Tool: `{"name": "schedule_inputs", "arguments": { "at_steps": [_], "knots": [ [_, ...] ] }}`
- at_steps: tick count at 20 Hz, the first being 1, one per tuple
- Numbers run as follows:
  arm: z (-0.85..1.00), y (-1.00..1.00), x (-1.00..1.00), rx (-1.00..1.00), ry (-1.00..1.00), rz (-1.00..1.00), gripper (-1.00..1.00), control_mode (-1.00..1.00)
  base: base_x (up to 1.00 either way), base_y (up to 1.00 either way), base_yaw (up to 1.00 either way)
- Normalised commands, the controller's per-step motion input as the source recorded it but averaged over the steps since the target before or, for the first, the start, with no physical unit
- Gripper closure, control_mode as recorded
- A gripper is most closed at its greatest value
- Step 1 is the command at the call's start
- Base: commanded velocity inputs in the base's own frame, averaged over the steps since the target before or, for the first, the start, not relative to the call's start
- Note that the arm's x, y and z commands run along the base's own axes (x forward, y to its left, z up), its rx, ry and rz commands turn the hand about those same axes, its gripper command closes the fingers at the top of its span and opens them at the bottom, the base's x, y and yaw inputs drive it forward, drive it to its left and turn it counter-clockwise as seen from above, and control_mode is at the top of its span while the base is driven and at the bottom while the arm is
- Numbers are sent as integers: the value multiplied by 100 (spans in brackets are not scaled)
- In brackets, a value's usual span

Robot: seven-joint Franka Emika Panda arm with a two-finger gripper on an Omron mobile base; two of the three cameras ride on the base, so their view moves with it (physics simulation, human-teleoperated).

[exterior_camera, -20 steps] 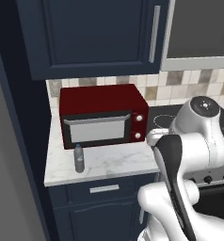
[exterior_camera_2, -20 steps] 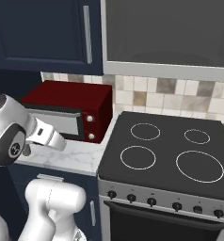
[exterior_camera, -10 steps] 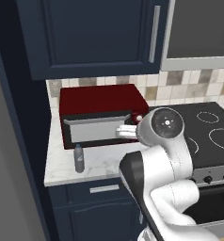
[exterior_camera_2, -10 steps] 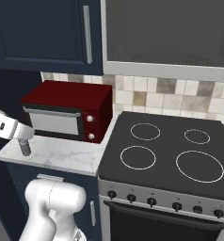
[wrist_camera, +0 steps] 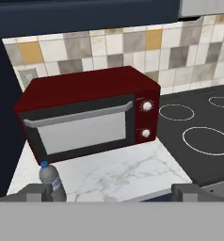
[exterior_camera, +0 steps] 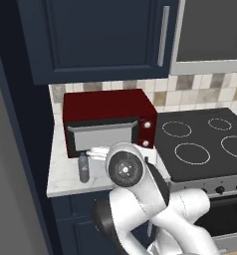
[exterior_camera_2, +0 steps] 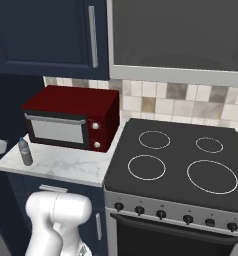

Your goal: Take the bottled waters from the counter and place them in the freezer to freeze. Close the freezer door after placing the bottles.

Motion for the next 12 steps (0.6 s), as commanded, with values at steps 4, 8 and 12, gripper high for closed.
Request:
{"name": "schedule_inputs", "arguments": {
  "at_steps": [4, 8, 12],
  "knots": [
    [-84, 12, -19, 0, -27, 1, -100, -100, 0, 0, 0],
    [-76, 0, 0, -1, -20, 7, -100, -100, 0, 0, 0],
    [-66, 0, 1, -10, -17, 12, -100, -100, 0, 0, 0]
  ]
}}
